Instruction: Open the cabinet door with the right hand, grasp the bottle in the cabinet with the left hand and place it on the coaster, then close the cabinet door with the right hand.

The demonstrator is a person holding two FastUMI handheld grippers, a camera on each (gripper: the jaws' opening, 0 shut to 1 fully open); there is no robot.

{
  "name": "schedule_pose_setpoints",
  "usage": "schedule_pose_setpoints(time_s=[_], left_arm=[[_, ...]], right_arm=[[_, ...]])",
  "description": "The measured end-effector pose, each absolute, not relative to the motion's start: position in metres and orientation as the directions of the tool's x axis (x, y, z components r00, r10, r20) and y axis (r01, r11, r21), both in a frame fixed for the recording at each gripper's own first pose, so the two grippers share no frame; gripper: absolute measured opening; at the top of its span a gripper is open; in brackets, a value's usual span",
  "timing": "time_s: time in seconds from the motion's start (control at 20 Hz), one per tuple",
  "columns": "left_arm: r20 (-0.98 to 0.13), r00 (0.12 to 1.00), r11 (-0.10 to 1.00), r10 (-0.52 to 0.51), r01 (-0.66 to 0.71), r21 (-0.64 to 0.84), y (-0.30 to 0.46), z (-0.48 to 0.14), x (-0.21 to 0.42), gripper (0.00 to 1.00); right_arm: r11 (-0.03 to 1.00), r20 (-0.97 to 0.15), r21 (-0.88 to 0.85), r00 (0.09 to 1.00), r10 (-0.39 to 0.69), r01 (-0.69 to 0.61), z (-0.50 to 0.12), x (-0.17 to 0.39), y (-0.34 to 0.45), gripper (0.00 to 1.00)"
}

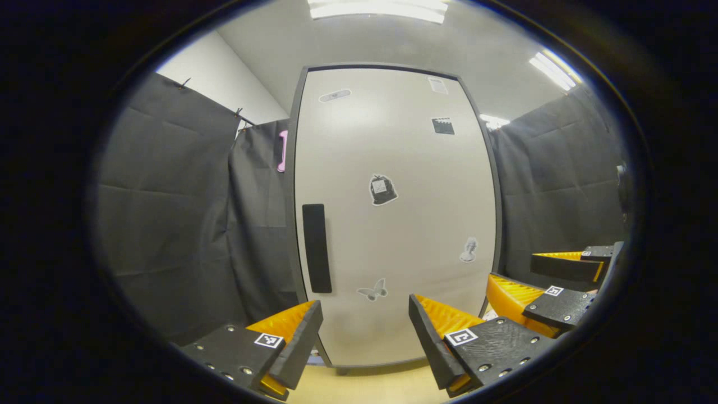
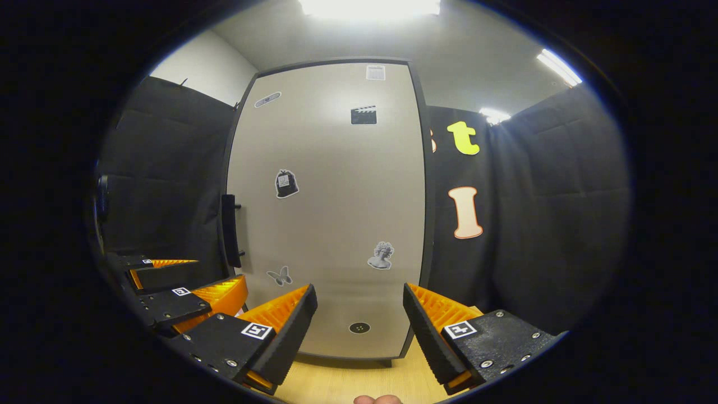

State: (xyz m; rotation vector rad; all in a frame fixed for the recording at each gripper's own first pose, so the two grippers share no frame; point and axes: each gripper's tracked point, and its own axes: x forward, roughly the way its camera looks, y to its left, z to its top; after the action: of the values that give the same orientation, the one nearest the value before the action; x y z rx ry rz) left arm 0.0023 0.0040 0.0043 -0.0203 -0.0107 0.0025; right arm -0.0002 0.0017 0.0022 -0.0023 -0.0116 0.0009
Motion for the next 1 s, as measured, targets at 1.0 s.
schedule_pose_setpoints(time_s=[1.0], left_arm=[[0.084, 0.987, 0.990, 0.138, -0.137, -0.010, 0.112, 0.014, -0.040, 0.88]], right_arm=[[0.975, 0.110, 0.012, 0.969, 0.220, -0.222, 0.044, 0.057, 0.125, 0.95]])
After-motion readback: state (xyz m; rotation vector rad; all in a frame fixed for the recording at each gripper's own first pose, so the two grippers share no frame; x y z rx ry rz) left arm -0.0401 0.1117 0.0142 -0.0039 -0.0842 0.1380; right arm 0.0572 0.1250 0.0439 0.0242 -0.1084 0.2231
